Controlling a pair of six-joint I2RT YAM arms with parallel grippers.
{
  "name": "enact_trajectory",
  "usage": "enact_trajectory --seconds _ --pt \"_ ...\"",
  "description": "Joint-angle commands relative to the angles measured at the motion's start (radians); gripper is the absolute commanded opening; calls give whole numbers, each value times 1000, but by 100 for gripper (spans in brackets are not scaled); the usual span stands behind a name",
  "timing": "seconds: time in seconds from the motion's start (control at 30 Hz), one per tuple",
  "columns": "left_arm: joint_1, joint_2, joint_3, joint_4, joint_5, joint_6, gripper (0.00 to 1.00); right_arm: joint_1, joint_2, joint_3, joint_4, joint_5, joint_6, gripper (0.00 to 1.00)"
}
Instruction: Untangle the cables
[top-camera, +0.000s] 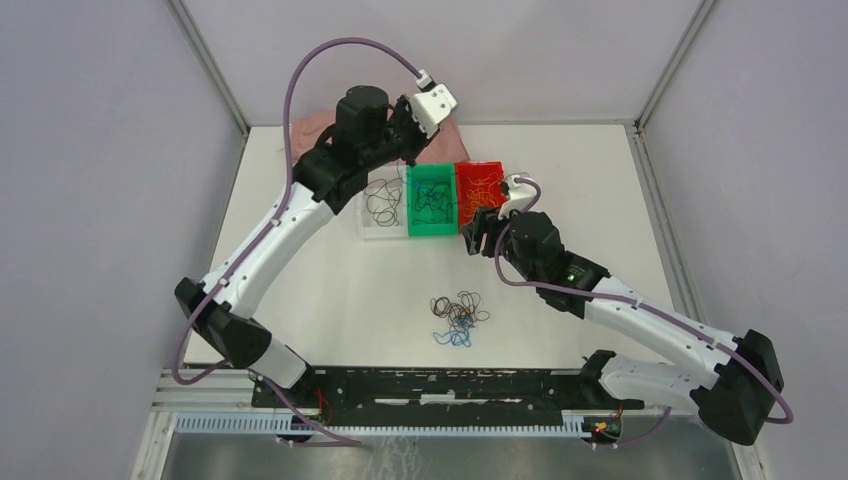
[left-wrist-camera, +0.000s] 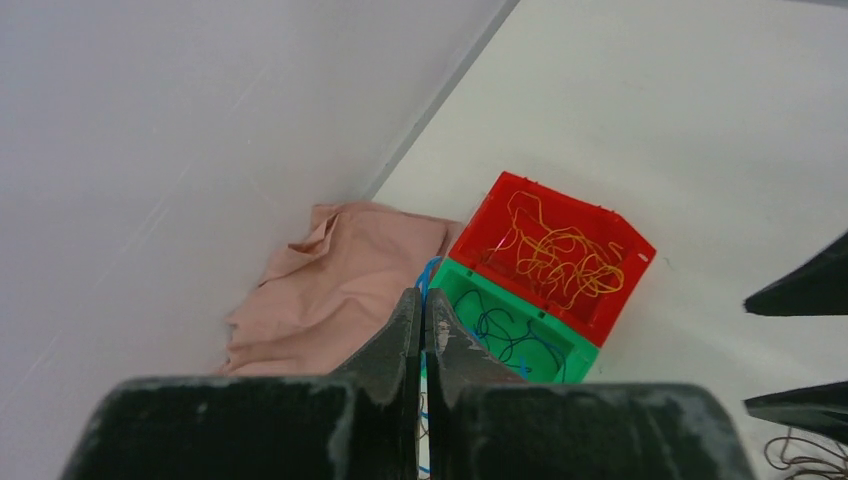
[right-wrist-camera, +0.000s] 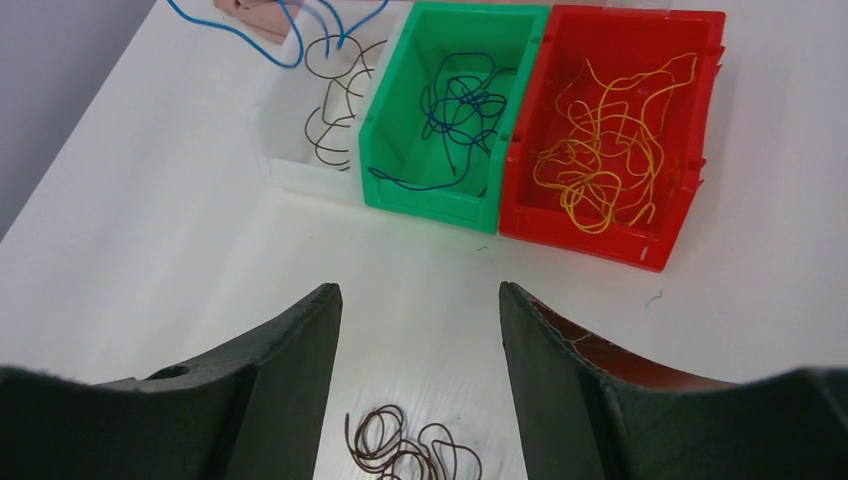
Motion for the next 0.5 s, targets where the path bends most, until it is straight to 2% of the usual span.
enact_trajectory --seconds 0.0,0.47 --pt "64 86 38 54 -20 -26 3 0 12 46 -47 90 -26 65" --pt "136 365 131 77 72 -54 3 -50 -50 -20 -95 176 -10 63"
